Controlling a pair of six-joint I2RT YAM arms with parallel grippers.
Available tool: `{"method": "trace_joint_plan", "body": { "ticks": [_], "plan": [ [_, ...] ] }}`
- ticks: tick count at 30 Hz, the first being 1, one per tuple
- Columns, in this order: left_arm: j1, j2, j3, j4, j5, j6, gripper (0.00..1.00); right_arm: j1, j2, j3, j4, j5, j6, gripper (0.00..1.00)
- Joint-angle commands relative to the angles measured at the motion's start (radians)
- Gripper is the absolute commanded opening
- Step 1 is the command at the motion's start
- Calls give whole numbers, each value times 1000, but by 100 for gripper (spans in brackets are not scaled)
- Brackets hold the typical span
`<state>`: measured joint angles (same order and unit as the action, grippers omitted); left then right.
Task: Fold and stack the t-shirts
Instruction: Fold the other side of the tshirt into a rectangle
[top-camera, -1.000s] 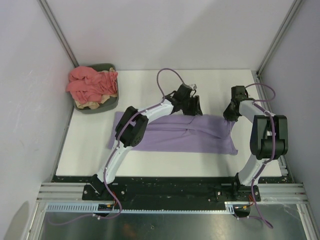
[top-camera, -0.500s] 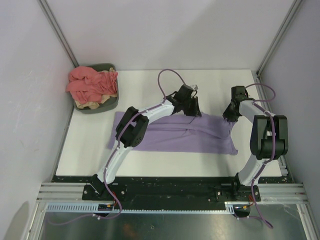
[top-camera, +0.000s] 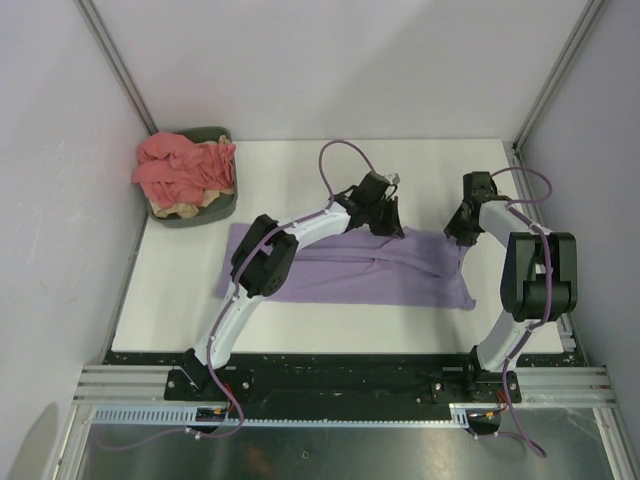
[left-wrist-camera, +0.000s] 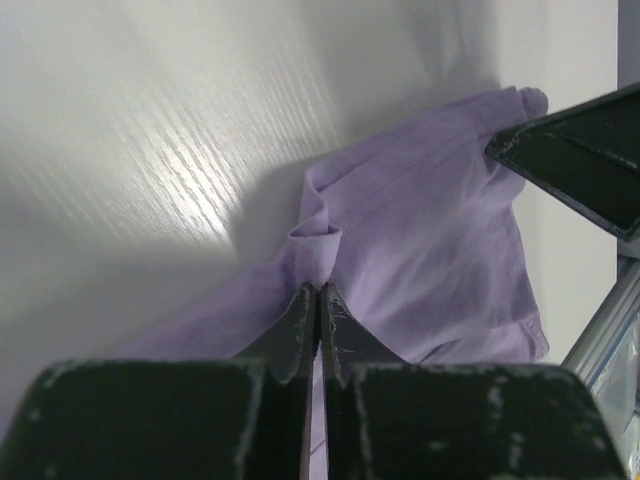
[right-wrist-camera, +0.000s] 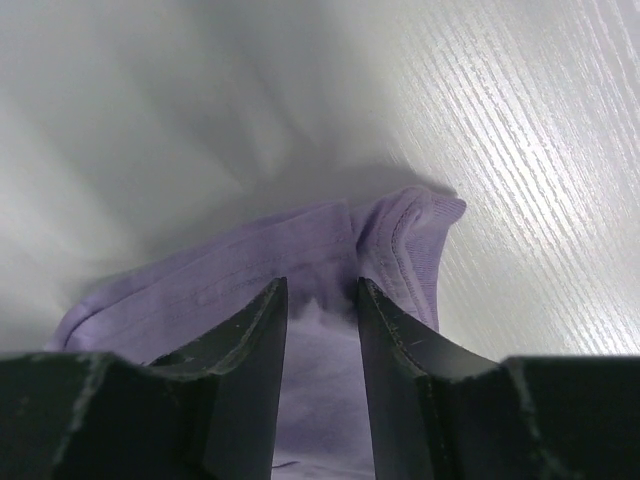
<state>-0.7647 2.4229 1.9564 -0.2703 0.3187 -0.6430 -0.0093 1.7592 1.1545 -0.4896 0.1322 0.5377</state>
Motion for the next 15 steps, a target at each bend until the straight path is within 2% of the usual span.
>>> {"method": "trace_joint_plan", "body": {
  "ticks": [1,8,15],
  "plan": [
    [-28,-118,-32,23,21,43,3,5,-62,34,-12,24,-13,41],
    [-42,-190,-111,38,12,74,3,5,-77,33,-15,26,-10,45],
    [-44,-212,-134,53,6,109,11,5,-83,33,-16,15,-9,46]
  ]
}}
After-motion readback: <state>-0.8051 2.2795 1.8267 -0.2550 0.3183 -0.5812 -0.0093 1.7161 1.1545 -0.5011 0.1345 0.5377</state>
